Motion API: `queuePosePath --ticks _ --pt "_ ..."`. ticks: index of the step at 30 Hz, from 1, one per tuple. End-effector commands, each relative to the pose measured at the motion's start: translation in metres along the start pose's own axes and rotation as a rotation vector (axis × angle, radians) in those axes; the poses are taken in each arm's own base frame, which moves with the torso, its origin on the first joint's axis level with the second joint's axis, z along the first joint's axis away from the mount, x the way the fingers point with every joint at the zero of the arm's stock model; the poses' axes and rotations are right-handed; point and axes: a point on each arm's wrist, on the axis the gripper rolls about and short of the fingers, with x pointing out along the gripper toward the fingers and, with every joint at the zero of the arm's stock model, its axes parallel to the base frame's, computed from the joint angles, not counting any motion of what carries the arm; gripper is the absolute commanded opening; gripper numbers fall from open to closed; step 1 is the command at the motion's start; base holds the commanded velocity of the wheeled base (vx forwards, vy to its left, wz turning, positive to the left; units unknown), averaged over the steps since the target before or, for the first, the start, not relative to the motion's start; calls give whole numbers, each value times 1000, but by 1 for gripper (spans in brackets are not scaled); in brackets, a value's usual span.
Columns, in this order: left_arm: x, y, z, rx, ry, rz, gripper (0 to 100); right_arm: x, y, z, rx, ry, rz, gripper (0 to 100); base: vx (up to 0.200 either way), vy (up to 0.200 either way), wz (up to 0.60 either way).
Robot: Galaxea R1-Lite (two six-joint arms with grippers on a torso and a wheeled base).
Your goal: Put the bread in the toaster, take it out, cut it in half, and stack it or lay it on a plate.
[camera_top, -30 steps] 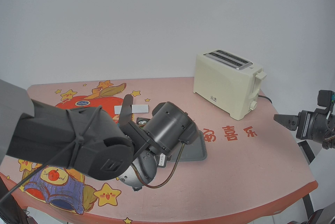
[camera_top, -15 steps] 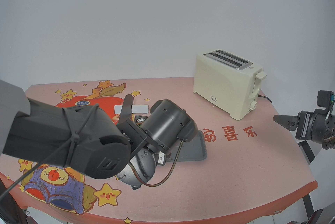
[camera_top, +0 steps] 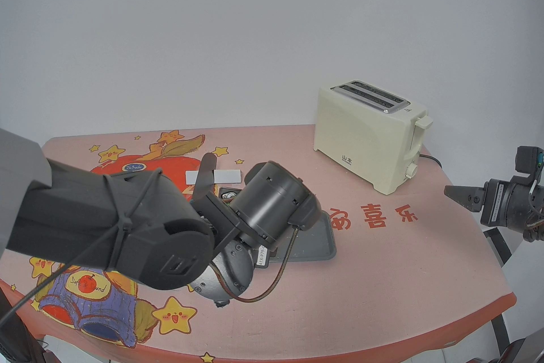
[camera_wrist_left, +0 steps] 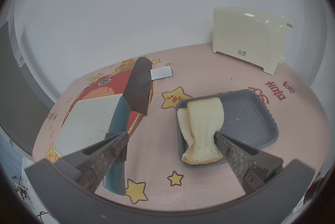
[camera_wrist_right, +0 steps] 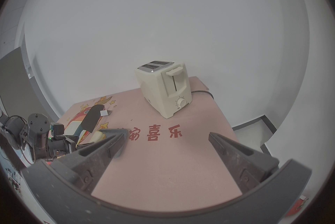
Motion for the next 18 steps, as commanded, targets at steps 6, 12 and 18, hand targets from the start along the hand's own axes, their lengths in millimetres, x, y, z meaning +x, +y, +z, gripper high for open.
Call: queuePosePath --ticks 6,12,18 --pt "0 -1 1 -1 -2 -1 100 0 0 0 0 0 1 100 0 0 0" --pt "0 0 0 6 -10 12 100 0 0 0 0 0 1 100 0 0 0" --pt "1 -1 -2 14 -5 15 100 -1 0 0 0 -2 1 100 0 0 0"
